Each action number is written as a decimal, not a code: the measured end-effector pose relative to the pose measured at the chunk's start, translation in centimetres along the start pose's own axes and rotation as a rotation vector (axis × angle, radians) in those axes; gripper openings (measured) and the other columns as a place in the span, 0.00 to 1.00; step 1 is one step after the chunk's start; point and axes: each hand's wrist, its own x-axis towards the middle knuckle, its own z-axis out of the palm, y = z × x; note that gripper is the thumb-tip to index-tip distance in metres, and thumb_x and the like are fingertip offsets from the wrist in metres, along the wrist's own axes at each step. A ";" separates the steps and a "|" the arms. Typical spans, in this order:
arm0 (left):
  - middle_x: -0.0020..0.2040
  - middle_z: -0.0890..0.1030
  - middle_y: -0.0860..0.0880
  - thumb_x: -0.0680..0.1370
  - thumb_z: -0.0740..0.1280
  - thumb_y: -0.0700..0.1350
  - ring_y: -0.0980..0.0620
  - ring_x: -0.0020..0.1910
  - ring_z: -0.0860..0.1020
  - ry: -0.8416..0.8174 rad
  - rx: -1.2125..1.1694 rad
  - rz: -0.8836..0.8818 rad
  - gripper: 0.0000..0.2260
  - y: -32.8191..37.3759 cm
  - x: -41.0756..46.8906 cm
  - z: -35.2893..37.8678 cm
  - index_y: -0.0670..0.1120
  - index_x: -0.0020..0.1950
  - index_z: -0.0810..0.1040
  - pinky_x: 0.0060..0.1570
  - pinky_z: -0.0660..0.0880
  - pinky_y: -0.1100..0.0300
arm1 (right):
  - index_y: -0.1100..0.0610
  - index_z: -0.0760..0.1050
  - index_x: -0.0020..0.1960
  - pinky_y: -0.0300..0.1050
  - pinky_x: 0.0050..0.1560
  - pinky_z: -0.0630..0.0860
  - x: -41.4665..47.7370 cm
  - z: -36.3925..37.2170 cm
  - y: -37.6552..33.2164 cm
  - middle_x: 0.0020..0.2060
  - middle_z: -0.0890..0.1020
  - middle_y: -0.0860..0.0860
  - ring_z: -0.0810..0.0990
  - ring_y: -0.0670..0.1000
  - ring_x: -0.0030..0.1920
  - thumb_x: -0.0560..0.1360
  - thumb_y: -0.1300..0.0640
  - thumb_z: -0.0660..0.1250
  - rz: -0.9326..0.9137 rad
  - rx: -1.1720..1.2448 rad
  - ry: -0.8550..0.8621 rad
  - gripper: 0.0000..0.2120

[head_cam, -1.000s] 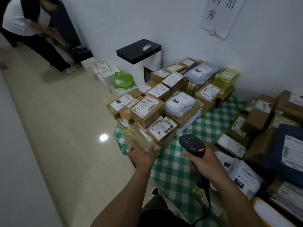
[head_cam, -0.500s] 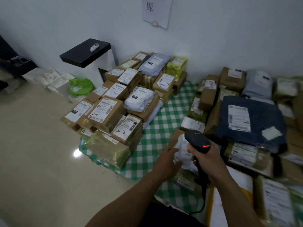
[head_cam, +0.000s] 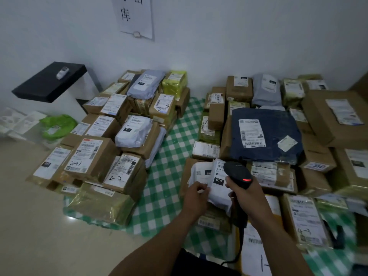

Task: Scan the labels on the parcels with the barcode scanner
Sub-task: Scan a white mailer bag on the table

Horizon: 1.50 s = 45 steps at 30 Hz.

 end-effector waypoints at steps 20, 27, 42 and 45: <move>0.57 0.85 0.49 0.82 0.68 0.45 0.52 0.54 0.85 0.354 -0.596 0.125 0.09 4.0 -7.0 -10.8 0.44 0.60 0.77 0.49 0.83 0.55 | 0.48 0.77 0.69 0.46 0.58 0.80 -0.2 7.1 -5.3 0.60 0.84 0.43 0.83 0.45 0.59 0.68 0.55 0.83 -0.098 0.195 -0.255 0.32; 0.59 0.86 0.51 0.82 0.67 0.41 0.52 0.58 0.84 0.189 -0.824 0.074 0.22 5.6 -5.9 -13.8 0.54 0.76 0.71 0.51 0.83 0.55 | 0.48 0.82 0.59 0.49 0.57 0.80 -0.2 7.5 -6.0 0.52 0.88 0.45 0.86 0.48 0.55 0.73 0.65 0.77 -0.047 0.162 -0.320 0.19; 0.62 0.82 0.52 0.78 0.74 0.38 0.62 0.53 0.83 0.482 -0.475 0.232 0.23 4.2 -2.2 -14.1 0.59 0.68 0.75 0.45 0.82 0.62 | 0.41 0.77 0.63 0.45 0.44 0.80 -0.2 8.6 -8.1 0.51 0.87 0.46 0.88 0.52 0.47 0.75 0.51 0.78 -0.138 -0.044 -0.370 0.19; 0.61 0.83 0.50 0.78 0.73 0.35 0.57 0.53 0.85 0.497 -0.465 0.216 0.23 4.1 -0.8 -14.2 0.61 0.63 0.76 0.47 0.84 0.57 | 0.44 0.77 0.64 0.43 0.40 0.78 -0.5 9.3 -9.0 0.45 0.88 0.48 0.87 0.51 0.41 0.77 0.50 0.76 -0.149 -0.164 -0.448 0.18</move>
